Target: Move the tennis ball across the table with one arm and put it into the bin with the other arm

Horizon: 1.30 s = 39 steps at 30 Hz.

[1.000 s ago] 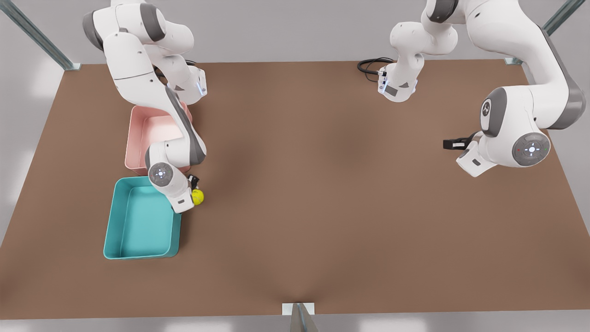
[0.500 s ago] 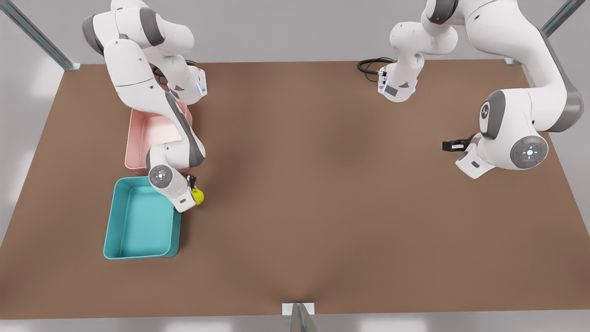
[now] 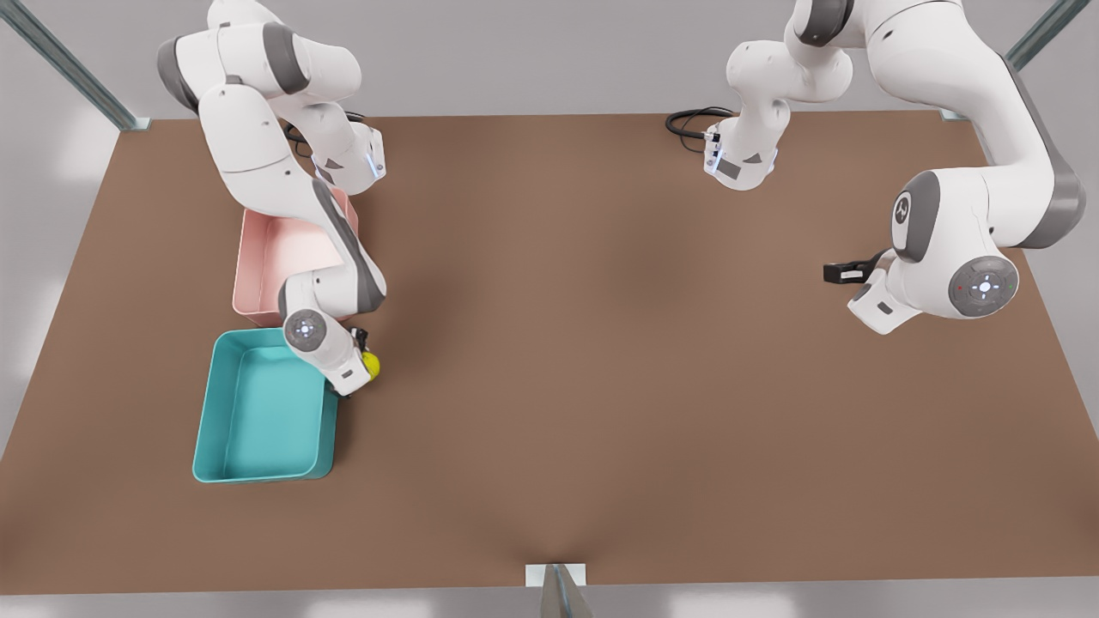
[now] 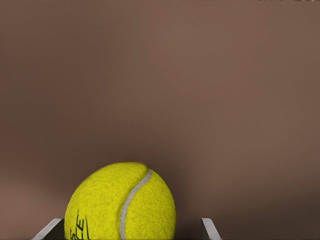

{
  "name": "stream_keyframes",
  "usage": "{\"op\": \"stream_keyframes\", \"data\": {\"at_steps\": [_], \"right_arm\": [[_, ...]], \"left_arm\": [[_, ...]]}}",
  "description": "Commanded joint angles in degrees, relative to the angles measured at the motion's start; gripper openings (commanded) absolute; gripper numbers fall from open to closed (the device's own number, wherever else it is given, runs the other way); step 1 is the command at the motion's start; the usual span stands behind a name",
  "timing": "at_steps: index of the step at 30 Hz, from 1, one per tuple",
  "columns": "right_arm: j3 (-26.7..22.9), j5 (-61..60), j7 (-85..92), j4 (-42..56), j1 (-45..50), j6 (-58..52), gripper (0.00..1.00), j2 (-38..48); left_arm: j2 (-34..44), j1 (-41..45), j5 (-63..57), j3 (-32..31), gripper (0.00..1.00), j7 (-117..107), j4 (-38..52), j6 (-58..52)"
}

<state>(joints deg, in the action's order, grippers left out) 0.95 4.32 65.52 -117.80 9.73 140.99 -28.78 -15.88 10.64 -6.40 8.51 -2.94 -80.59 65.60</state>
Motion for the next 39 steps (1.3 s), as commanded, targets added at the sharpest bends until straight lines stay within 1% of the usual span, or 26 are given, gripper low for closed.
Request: {"op": "stream_keyframes", "data": {"at_steps": [1, 16, 24, 25, 26, 27, 32, 37, 38, 39], "right_arm": [[0.02, -0.10, 2.77, 0.02, 0.03, 1.48, 1.00, -0.49], [0.11, -0.10, 2.77, -0.51, 0.12, 6.23, 1.00, -2.95], [0.90, -0.10, 2.51, -0.33, 0.03, 6.23, 1.00, -2.69], [0.90, -0.10, 2.42, -0.24, 0.03, 6.23, 0.93, -2.69], [1.07, -0.10, 2.68, -0.07, 0.03, 6.23, 0.72, -2.69], [1.16, -0.10, 2.86, 0.11, 0.12, 6.23, 0.58, -2.78], [1.16, -0.10, 2.77, 0.55, -0.06, 6.76, 0.53, -3.30], [1.69, -0.19, 2.51, 0.90, -0.15, 5.97, 0.52, -1.63], [2.65, -0.45, 2.07, 0.99, -0.23, 5.79, 0.52, -1.20], [3.27, -2.47, 1.98, 1.69, -0.06, 2.90, 0.52, -0.14]], "left_arm": [[0.06, 0.00, -0.02, 0.01, 1.00, -0.40, 0.08, -0.04], [0.06, 0.00, -0.02, 0.02, 1.00, -0.40, 0.08, -0.04], [0.06, 0.00, -0.02, 0.10, 1.00, -0.40, 0.08, -0.04], [0.06, 0.00, -0.02, 0.01, 1.00, -0.40, 0.08, 0.05], [0.06, 0.00, -0.02, 0.01, 1.00, -0.40, 0.08, 0.05], [0.06, 0.00, -0.02, 0.01, 1.00, -0.40, 0.08, 0.05], [-0.02, 0.09, -0.02, 0.01, 1.00, -0.40, 0.00, 0.05], [-0.02, 0.09, -0.02, 0.01, 1.00, -0.40, 0.08, 0.05], [-0.02, 0.09, -0.02, 0.10, 1.00, -0.40, 0.00, 0.05], [-0.02, 0.09, -0.02, 0.01, 1.00, -0.40, 0.08, 0.05]]}}
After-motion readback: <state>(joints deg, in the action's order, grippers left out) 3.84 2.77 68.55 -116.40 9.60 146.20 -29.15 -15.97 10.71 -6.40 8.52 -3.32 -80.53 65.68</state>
